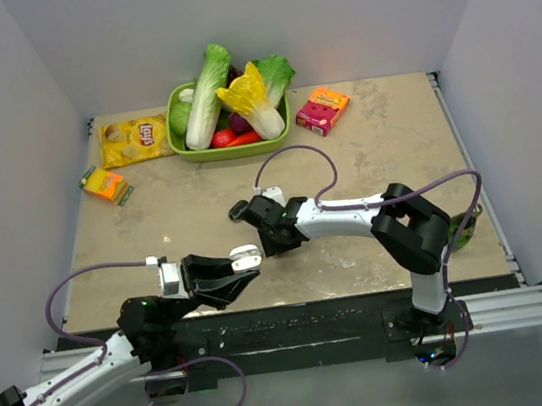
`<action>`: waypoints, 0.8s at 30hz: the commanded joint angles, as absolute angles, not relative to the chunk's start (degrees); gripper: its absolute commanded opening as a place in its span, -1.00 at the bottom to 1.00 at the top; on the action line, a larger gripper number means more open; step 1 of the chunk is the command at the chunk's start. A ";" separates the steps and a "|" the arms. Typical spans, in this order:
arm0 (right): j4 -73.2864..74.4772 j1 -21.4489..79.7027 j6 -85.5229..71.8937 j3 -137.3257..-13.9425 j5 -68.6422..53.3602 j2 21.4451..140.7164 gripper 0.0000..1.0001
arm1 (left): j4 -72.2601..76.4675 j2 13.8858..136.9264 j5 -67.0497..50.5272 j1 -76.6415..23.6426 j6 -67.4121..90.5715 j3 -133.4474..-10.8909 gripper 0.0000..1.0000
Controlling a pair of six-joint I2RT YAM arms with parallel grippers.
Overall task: Insert the wireless bluetooth earbuds into the charging case
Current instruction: Pick up the earbud from the center of the board.
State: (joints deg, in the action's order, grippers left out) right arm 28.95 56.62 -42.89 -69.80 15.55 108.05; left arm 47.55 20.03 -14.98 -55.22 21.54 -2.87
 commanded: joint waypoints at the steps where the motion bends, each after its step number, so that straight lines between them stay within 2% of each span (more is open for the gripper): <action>1: 34.19 57.04 -44.47 -67.85 13.62 112.94 -0.12 | 50.10 19.69 -15.56 -55.55 22.32 7.73 -1.00; 18: 34.01 58.10 -43.42 -68.64 13.80 114.70 -0.25 | 49.75 19.42 -15.47 -55.63 22.59 7.82 -1.00; 24: 34.19 58.18 -42.80 -69.17 13.97 115.40 -0.23 | 49.57 19.34 -15.38 -55.72 22.76 7.91 -1.00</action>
